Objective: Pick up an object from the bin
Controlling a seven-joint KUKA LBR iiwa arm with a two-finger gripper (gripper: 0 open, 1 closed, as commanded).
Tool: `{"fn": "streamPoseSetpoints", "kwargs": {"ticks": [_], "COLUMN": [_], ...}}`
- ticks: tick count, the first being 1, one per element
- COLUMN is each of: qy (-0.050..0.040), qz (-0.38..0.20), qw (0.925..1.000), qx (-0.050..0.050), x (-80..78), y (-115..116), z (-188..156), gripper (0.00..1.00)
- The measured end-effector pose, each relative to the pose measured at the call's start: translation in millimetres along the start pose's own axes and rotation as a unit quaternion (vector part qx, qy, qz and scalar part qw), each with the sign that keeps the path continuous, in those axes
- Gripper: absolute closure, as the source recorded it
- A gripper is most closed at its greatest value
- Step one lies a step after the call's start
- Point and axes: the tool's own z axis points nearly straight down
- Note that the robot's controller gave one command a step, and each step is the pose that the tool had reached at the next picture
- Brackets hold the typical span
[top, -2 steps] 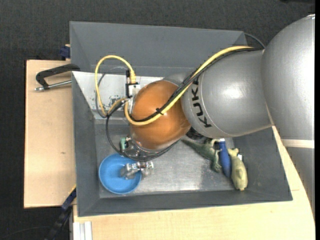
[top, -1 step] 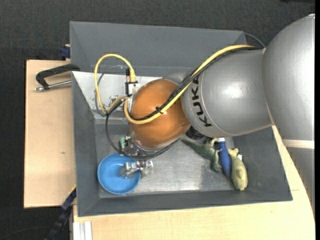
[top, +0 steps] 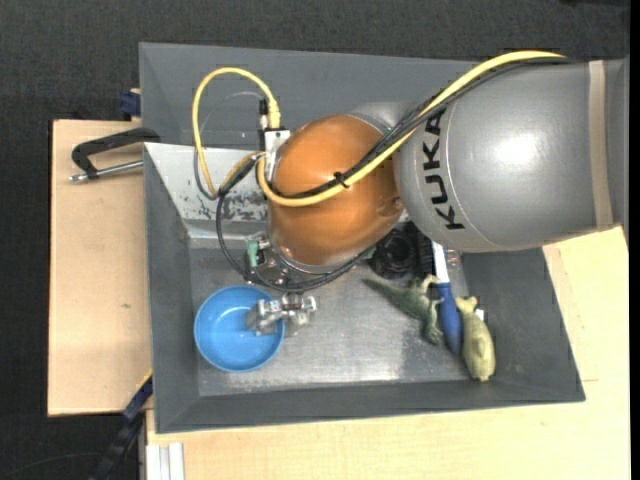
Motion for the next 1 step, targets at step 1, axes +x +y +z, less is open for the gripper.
{"fn": "streamPoseSetpoints", "kwargs": {"ticks": [1], "qy": [0.0005], "qz": [0.002], "qw": [1.0], "qx": [-0.003], "x": [-1.4], "y": [-0.8], "z": [-2.6], "gripper": [1.0]}}
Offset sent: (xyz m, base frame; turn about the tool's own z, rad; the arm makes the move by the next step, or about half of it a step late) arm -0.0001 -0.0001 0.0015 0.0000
